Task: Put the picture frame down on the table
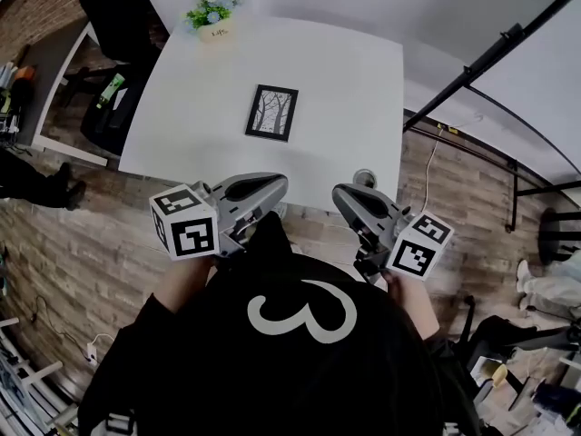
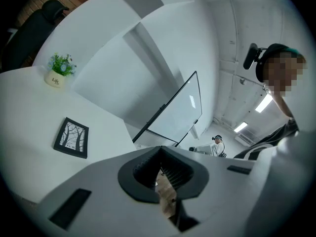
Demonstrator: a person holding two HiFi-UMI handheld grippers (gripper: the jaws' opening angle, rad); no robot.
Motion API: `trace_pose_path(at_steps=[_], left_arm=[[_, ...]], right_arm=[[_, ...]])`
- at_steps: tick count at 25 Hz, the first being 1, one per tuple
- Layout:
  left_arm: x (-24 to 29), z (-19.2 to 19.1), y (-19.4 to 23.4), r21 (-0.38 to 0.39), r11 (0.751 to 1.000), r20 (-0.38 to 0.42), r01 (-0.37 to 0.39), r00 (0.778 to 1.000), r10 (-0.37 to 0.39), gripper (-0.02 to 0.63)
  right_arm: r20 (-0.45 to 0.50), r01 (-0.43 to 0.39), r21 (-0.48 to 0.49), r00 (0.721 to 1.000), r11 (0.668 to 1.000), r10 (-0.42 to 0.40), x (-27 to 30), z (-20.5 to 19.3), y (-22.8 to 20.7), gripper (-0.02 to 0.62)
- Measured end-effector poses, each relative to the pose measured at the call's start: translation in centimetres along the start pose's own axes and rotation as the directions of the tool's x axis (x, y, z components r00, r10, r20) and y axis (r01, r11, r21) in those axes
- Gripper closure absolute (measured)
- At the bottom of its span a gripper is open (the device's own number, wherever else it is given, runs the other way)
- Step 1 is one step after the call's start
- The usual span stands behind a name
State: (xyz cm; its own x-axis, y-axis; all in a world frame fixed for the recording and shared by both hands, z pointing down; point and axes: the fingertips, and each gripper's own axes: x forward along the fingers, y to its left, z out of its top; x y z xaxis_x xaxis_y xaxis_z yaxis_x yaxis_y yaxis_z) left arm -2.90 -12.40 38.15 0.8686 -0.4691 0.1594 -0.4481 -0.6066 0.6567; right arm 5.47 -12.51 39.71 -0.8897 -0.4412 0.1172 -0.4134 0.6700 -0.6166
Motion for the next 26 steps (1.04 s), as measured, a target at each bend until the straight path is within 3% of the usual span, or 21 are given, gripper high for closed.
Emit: trace_pose_path(at_steps=[26], left_arm=[[0.5,-0.9,-1.5,0.009,0.999,-0.016,-0.039,0.999,0.039,0.591]], right_arm=[[0.003,0.001,-0.010,1.000,1.000,-0.001,-1.4,-0.4,0.9,0.572]])
